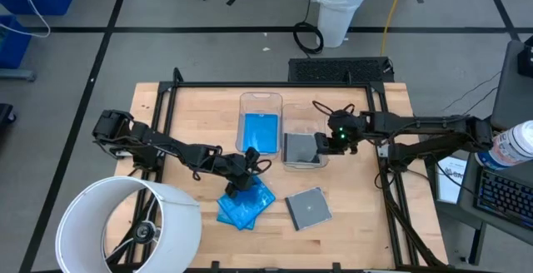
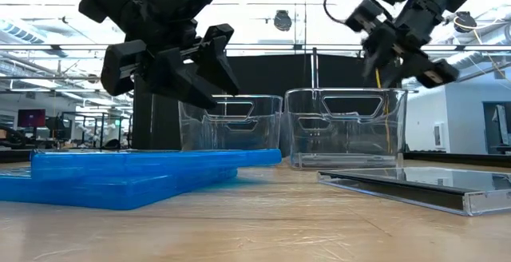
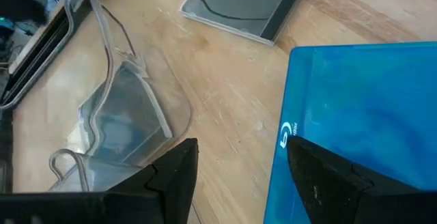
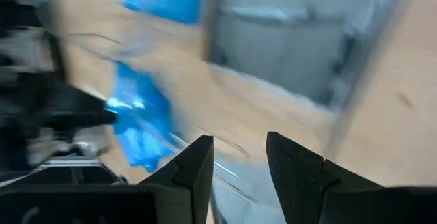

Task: Pick & place jewel cases by type
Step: Put the blue CD case into the left transparent bin

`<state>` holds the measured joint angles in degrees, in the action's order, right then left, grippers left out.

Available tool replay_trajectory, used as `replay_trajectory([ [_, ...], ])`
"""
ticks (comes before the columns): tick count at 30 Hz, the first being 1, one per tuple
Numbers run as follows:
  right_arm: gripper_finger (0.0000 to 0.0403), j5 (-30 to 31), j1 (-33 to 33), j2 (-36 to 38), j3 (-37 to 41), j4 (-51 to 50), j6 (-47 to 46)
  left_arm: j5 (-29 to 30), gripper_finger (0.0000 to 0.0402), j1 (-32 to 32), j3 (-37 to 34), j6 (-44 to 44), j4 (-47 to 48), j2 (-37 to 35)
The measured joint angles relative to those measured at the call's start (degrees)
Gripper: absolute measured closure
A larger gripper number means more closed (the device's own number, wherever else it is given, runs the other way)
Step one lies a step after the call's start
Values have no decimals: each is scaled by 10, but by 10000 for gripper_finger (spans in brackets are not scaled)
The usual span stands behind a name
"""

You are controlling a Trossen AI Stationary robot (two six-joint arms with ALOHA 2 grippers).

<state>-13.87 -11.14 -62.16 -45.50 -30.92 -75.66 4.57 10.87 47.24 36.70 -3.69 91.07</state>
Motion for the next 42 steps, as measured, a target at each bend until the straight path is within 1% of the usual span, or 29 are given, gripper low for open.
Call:
replay_trajectory([
  [2,273,17,-3,12,0,35,41,9,174,0,0,0,-7,0],
  [4,273,31,-7,27,0,79,106,26,174,0,0,4,-16,-1],
  [7,273,68,-7,55,0,146,232,57,174,0,0,23,-36,-5],
  [10,273,96,-7,81,-1,208,363,79,174,0,1,68,-40,-16],
  [12,273,97,-7,96,-1,239,435,85,174,-6,14,96,-41,-20],
  [14,273,98,-7,108,-1,263,489,88,174,-16,21,118,-19,-32],
  [17,273,96,-6,117,-1,265,586,68,177,-43,44,139,6,-48],
  [19,273,95,-2,116,1,255,665,43,192,-66,56,137,41,-61],
  [21,274,100,1,112,6,254,737,9,220,-93,67,129,52,-71],
  [22,276,111,4,108,9,257,769,-11,238,-108,66,122,69,-82],
  [24,285,162,10,106,17,260,823,-59,276,-138,66,107,69,-95],
  [25,293,194,13,106,22,258,843,-86,297,-154,67,98,77,-100],
  [27,311,241,17,105,32,269,877,-134,338,-181,65,71,102,-113],
  [29,334,270,21,109,40,270,906,-182,378,-203,66,54,104,-118],
  [30,349,275,24,110,44,276,920,-210,389,-213,66,47,114,-120],
  [32,381,272,33,112,57,297,949,-264,392,-229,65,39,131,-121],
  [34,396,260,48,113,75,330,979,-309,391,-241,57,38,126,-121],
  [37,395,258,73,120,104,381,995,-357,397,-259,36,45,112,-123],
  [39,400,257,85,127,122,418,991,-386,396,-277,15,27,101,-139],
  [42,401,259,106,147,142,439,981,-412,396,-294,-29,11,53,-155],
])
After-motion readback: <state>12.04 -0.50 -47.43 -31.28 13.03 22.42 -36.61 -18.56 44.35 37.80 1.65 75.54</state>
